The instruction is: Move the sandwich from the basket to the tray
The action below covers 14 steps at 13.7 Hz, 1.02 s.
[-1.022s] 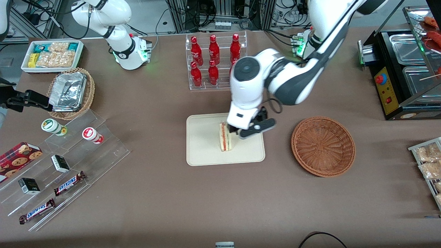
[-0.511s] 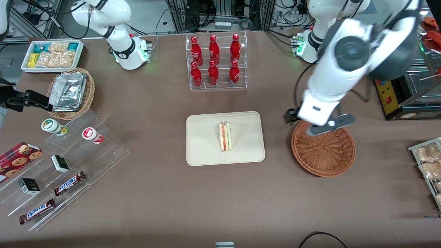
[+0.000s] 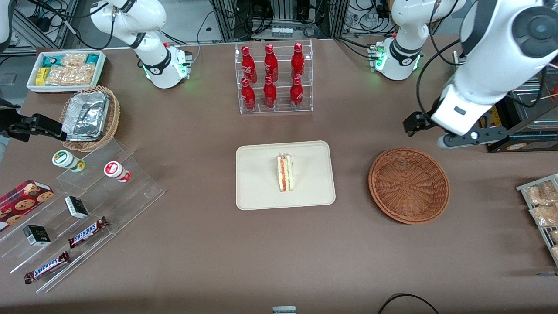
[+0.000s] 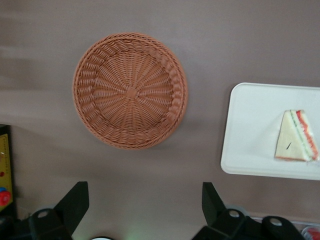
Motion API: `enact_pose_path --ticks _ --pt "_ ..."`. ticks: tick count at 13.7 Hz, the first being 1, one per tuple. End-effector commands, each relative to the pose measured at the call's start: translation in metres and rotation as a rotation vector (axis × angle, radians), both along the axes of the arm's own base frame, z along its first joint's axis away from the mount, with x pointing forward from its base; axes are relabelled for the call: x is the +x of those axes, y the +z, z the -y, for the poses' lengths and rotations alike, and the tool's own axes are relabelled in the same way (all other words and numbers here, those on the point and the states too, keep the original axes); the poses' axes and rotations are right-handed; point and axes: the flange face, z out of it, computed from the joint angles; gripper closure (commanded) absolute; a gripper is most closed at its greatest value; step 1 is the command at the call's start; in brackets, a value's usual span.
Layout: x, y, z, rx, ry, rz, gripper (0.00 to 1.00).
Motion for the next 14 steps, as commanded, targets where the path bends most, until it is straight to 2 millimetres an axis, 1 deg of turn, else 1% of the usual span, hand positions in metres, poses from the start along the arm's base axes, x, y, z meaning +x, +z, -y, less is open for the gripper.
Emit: enact_pose_path --ticks 1,2,3,5,6,8,9,10,11,12,14 --pt "-0.021 0.02 -0.052 -0.063 -0.008 0.02 0.0" --pt "-0.025 0.025 -0.053 -0.069 -0.019 0.021 0.0" --pt "-0.027 0.03 -0.063 -0.075 -0.011 0.026 0.0" --pt "-0.024 0.034 -0.072 -0.078 -0.011 0.035 0.0" --pt "-0.019 0.038 -0.073 -0.075 -0.011 0.044 0.0" --pt "0.0 0.047 -0.076 -0.064 -0.005 0.061 0.0" --pt "0.005 0.051 -0.079 -0.049 -0.017 0.06 0.0" --pt "0.015 0.055 -0.08 -0.043 -0.037 0.069 0.0" --pt "0.022 0.055 -0.078 -0.04 -0.056 0.048 0.0" --pt "0.026 0.054 -0.079 -0.011 -0.065 0.027 0.0" --pt "0.026 0.057 -0.078 0.023 -0.124 0.036 0.0"
